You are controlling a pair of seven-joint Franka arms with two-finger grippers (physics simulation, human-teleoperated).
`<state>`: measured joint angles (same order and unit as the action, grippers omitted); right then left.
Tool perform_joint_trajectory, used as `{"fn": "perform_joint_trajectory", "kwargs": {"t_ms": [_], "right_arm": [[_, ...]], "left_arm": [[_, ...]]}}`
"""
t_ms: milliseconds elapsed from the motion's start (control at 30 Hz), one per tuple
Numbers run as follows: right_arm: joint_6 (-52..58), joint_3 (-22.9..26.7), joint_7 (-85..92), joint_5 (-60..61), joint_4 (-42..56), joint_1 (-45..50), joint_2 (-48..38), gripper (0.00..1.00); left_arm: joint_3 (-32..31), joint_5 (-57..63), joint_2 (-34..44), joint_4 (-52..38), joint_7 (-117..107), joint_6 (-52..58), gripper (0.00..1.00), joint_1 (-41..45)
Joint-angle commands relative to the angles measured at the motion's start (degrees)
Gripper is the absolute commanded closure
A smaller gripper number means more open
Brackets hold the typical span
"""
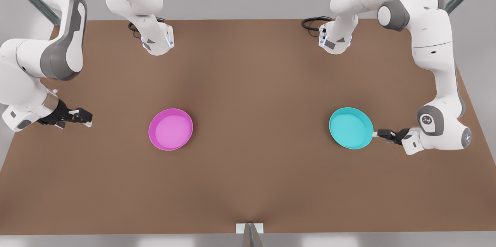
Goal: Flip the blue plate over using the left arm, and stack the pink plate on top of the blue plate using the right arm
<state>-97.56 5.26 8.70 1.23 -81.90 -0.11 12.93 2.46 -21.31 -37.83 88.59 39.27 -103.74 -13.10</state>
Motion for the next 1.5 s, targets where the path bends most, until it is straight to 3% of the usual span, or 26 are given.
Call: {"fn": "perform_joint_trajectory", "kwargs": {"t_ms": [0,433,467,533,600,933,1200,1467], "right_arm": [[0.00,0.01,0.09,0.00,-0.01,-0.07,-0.01,0.00],[-0.26,0.01,0.09,-0.18,0.16,-0.60,-0.18,0.00],[-0.44,0.01,-0.09,-0.61,0.16,-0.33,-0.18,0.00],[-0.61,0.01,0.00,-2.20,0.16,-0.51,-0.10,0.00],[-0.61,0.01,-0.09,-2.20,0.16,-0.16,-0.10,0.00],[-0.35,0.10,0.26,-2.11,-0.01,-0.86,-0.10,0.00],[-2.02,0.10,0.09,-2.20,-0.19,-0.60,-0.10,0.00],[-1.76,0.10,-0.35,-2.20,-0.10,-0.16,-0.27,0.00]], "left_arm": [[0.09,-0.84,-0.14,-0.09,0.10,-0.15,0.00,0.00],[0.61,1.80,-1.46,7.91,0.19,-8.15,0.00,1.76],[0.61,1.80,-1.55,8.17,0.19,-8.15,0.06,1.76],[0.61,1.80,-1.64,8.26,0.19,-8.15,0.37,2.11],[0.61,1.80,-1.81,8.26,0.19,-8.15,0.44,2.20],[0.61,1.80,-3.13,8.09,0.19,-8.59,0.49,2.90],[0.61,1.80,-3.31,8.09,0.19,-8.59,0.70,3.08],[0.61,1.80,-3.48,8.09,0.19,-8.59,0.75,3.08]]}}
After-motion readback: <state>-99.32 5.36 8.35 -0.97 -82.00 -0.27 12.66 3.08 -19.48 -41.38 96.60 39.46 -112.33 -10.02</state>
